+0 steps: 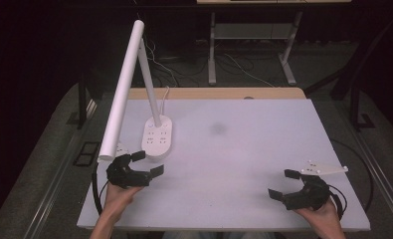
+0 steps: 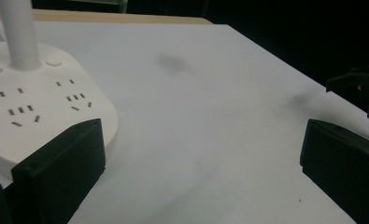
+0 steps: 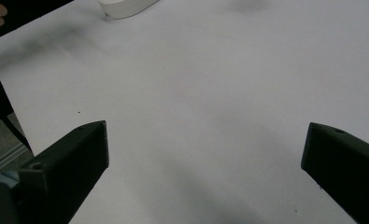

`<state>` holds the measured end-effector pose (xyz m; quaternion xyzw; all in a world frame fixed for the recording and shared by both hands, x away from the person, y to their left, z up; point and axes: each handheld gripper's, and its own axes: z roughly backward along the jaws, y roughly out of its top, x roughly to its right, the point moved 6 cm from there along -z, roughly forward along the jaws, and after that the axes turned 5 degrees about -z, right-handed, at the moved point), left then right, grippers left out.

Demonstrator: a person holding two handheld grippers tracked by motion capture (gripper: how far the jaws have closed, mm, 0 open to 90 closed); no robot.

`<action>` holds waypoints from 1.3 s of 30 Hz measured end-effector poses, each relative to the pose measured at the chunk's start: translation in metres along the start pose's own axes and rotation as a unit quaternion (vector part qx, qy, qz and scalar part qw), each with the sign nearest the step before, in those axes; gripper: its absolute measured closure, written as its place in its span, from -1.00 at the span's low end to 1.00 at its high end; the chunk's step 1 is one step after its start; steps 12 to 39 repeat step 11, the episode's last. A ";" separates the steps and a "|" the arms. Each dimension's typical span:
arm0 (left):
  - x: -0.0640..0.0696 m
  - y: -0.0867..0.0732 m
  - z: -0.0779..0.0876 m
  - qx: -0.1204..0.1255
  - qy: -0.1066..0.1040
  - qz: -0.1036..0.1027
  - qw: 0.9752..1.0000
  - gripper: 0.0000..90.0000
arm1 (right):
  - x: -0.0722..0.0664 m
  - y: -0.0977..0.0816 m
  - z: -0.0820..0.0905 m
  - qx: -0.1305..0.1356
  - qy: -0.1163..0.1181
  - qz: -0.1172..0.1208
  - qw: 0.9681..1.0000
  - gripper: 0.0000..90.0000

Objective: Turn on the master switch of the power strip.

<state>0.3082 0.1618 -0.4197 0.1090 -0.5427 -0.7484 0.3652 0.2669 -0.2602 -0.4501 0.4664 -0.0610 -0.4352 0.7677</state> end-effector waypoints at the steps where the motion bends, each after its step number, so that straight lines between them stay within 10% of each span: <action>1: 0.002 -0.002 -0.001 -0.001 -0.004 -0.001 1.000 -1.00 | 0.000 0.000 0.000 0.001 0.000 0.000 1.000 -0.99; 11: 0.015 -0.025 -0.006 -0.027 -0.019 -0.022 0.999 -1.00 | 0.000 0.000 0.003 0.005 0.001 -0.003 1.000 -0.99; 39: 0.015 -0.025 -0.006 -0.027 -0.019 -0.022 0.999 -1.00 | 0.000 0.000 0.003 0.005 0.001 -0.003 1.000 -0.99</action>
